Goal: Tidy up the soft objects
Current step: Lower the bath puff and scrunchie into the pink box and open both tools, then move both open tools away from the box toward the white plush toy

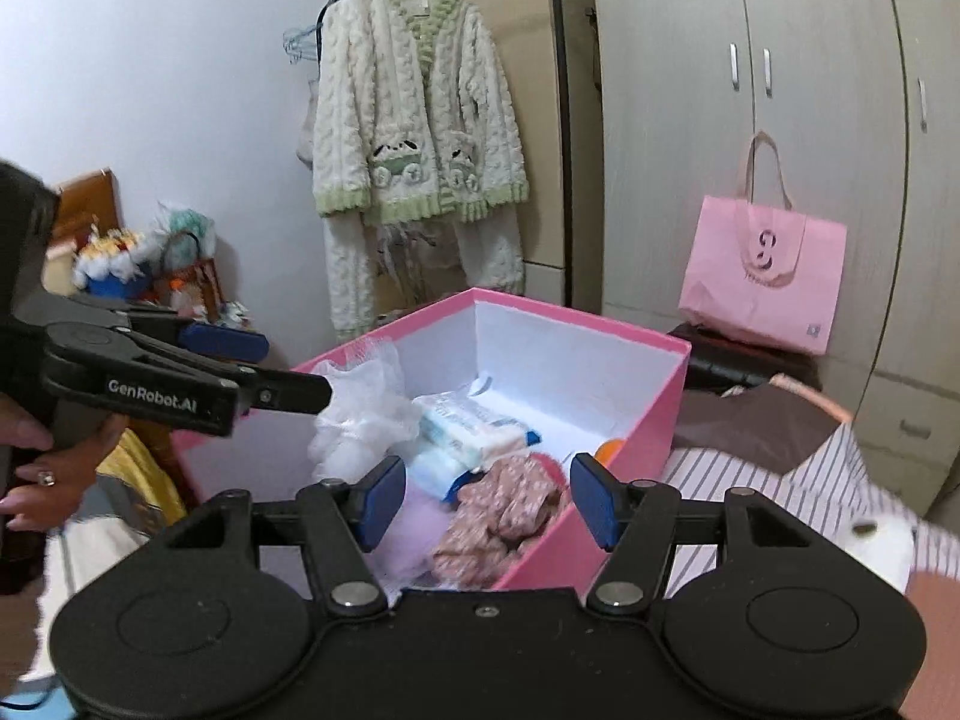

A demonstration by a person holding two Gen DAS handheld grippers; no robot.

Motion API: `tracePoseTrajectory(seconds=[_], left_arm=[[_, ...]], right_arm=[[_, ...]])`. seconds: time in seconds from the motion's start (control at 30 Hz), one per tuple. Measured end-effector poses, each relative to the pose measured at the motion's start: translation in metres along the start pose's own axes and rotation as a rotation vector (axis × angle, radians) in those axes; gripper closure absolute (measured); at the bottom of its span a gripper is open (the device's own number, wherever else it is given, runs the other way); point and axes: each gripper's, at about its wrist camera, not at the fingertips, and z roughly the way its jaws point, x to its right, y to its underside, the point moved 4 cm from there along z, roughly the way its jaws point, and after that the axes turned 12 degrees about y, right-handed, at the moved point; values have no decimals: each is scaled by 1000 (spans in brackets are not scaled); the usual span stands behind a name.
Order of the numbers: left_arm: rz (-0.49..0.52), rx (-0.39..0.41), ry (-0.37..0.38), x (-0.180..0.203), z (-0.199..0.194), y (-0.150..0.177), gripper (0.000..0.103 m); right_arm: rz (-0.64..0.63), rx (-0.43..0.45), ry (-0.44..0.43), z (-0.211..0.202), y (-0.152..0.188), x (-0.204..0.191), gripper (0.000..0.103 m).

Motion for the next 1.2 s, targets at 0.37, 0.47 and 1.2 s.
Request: tracePoseTrajectory(seconds=[0.37,0.47,1.2], left_arm=[[36,-32,151,39,-57,7,22],[83,-45,146,54,-66,12,22],[206,-252,435,186,-26,34,19]], right_arm=[[-15,-57,-43,-57,14,1,33],[-41,-64,-28,-71,20,-1,33],[-8,-99,48,-129,87,57,20]])
